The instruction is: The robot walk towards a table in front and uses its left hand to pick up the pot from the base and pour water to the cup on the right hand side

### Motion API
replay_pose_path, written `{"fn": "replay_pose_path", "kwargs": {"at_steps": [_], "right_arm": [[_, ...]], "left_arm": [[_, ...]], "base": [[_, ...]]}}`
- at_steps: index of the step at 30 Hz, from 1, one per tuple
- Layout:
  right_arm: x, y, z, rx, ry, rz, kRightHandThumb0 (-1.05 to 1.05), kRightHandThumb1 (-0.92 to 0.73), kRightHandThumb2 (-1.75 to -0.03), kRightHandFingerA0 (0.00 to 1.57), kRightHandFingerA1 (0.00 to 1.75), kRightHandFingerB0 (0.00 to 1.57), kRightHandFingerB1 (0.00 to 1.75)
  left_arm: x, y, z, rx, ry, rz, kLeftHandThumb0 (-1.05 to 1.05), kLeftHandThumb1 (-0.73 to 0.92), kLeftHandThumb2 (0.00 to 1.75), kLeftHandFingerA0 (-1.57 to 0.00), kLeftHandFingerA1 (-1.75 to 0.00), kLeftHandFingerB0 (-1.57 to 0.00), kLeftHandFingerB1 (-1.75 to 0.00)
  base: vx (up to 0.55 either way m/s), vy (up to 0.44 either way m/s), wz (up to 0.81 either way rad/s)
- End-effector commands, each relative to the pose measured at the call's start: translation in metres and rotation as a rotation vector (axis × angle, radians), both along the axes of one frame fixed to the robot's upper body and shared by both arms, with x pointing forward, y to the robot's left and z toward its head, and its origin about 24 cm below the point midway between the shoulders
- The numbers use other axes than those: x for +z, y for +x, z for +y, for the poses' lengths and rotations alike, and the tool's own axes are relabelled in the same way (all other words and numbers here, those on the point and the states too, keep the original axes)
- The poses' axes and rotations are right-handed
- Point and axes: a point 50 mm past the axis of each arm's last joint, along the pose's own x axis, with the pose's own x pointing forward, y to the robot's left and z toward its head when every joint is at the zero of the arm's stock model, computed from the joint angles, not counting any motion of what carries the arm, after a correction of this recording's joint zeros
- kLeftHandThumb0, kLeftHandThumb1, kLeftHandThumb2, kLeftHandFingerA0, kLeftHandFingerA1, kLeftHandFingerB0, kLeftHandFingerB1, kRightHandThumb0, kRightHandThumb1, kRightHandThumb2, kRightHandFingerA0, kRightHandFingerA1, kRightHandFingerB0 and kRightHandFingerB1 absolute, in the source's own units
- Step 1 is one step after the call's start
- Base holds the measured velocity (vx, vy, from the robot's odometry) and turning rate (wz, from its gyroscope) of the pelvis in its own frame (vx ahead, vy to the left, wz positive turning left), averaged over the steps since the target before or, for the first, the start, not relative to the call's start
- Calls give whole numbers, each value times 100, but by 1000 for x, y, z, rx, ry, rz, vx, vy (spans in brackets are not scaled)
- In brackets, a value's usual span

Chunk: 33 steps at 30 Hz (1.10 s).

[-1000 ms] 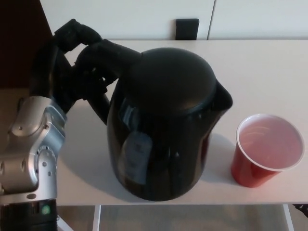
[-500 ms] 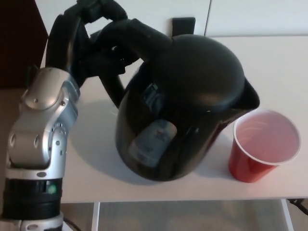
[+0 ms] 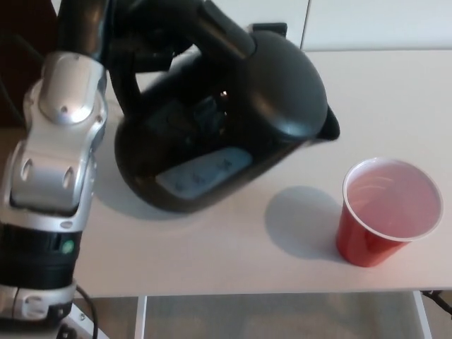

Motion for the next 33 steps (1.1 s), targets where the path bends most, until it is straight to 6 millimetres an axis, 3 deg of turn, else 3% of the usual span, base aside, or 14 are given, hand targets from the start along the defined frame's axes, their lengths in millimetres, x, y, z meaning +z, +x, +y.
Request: {"fn": "replay_pose_path", "kwargs": {"at_steps": [1, 8, 9, 10, 15, 16, 17, 18, 19, 28, 30, 31, 32, 33], "right_arm": [[34, 34, -2, 41, -70, -159, -38, -59, -69, 45, 75, 39, 59], [34, 33, -2, 44, -77, -159, -41, -53, -70, 44, 81, 40, 61], [34, 33, -3, 45, -79, -159, -41, -54, -69, 44, 82, 39, 60], [34, 33, -4, 47, -86, -156, -40, -56, -69, 44, 76, 38, 58], [22, 17, -5, 69, -117, -110, -39, -56, -71, 40, 68, 37, 56], [22, 16, -5, 71, -120, -107, -39, -56, -71, 40, 68, 37, 56], [19, 10, -7, 80, -122, -98, -40, -56, -74, 39, 68, 35, 56], [16, 8, -8, 75, -120, -81, -36, -43, -97, 33, 65, 29, 60], [13, 6, -8, 67, -109, -71, -32, -58, -74, 38, 71, 37, 58], [-5, -22, -15, 75, -128, 30, -31, -57, -74, 43, 74, 43, 65], [-9, -28, -15, 81, -141, 66, -24, -59, -75, 41, 69, 53, 77], [-11, -30, -15, 84, -147, 79, -24, -59, -75, 41, 69, 53, 77], [-13, -33, -17, 112, -176, 111, -27, -57, -73, 37, 65, 41, 65], [-14, -34, -17, 110, -175, 114, -29, -49, -87, 36, 65, 46, 72]], "left_arm": [[32, -1, -6, 71, 74, -184, -17, 60, 54, -80, -175, -60, -175], [40, 0, -20, 65, 125, -228, -22, 54, 56, -88, -170, -76, -159], [41, 0, -22, 64, 134, -238, -23, 54, 56, -97, -155, -75, -159], [41, -1, -26, 51, 154, -259, -22, 54, 59, -101, -145, -84, -144], [33, -15, -42, -35, 207, -334, -21, 55, 58, -112, -128, -82, -155], [33, -15, -43, -37, 208, -336, -21, 55, 58, -112, -128, -82, -155], [29, -19, -46, -47, 217, -333, -22, 56, 58, -106, -142, -80, -159], [27, -22, -49, -61, 226, -340, -22, 56, 55, -89, -175, -70, -171], [27, -25, -52, -68, 241, -353, -20, 57, 55, -85, -175, -66, -175], [11, -43, -65, -118, 319, -432, -19, 59, 55, -85, -175, -64, -173], [7, -46, -66, -119, 326, -431, -18, 59, 55, -83, -175, -62, -174], [7, -47, -66, -120, 328, -432, -18, 59, 55, -83, -175, -62, -174], [6, -48, -66, -122, 321, -434, -15, 60, 54, -80, -175, -60, -175], [6, -48, -66, -122, 321, -436, -16, 61, 55, -79, -175, -59, -175]], "base": [[0, 0, 0], [0, 0, 0], [0, 0, 0], [0, 0, 0], [0, 0, 0], [0, 0, 0], [0, 0, 0], [0, 0, 0], [0, 0, 0], [0, 0, 0], [0, 0, 7], [0, 0, 0], [0, 0, 0], [0, 0, 0]]}}
